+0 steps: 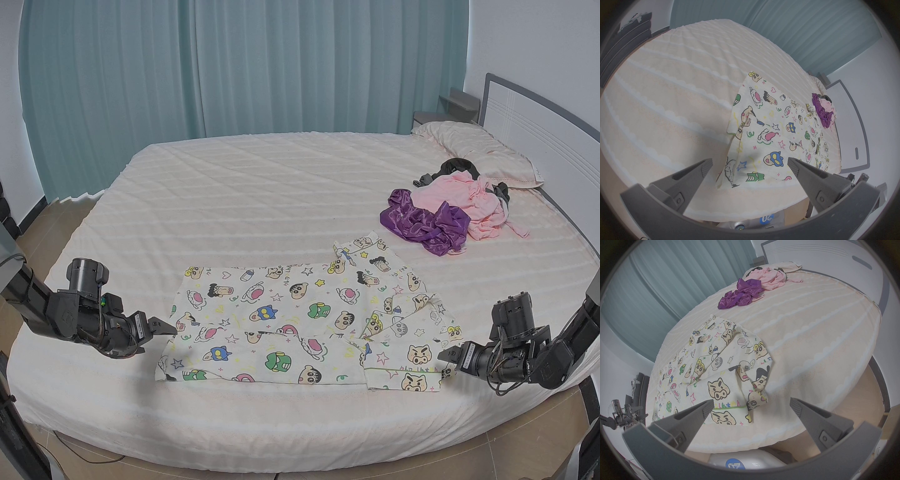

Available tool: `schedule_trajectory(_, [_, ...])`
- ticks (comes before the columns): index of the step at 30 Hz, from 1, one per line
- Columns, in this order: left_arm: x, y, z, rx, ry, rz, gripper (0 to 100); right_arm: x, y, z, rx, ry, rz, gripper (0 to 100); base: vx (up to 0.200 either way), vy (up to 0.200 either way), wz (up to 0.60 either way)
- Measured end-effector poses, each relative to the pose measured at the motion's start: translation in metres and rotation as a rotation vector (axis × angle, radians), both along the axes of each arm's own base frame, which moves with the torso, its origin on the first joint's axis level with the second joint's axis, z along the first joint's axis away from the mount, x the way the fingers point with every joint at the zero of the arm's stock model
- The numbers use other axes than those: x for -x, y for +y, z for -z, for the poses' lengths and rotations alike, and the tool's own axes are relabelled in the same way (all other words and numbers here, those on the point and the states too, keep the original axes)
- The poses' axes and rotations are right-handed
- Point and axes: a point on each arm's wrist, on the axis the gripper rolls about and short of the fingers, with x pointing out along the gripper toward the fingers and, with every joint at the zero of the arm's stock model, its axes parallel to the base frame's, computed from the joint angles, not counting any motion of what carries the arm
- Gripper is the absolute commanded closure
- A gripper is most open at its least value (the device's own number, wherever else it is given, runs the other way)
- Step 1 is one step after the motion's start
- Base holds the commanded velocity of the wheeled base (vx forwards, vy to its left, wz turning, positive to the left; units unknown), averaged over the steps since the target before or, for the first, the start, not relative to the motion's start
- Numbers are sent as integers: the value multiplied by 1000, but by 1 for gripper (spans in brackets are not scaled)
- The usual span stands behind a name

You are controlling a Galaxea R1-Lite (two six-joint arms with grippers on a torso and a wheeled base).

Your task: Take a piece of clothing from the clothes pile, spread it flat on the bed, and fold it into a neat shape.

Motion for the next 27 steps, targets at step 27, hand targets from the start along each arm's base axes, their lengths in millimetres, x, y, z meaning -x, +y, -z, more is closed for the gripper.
schedule_trajectory(27, [-2,2,1,-1,-1,-4,0,9,-1,-3,-7,-14,-11,0,96,0,0])
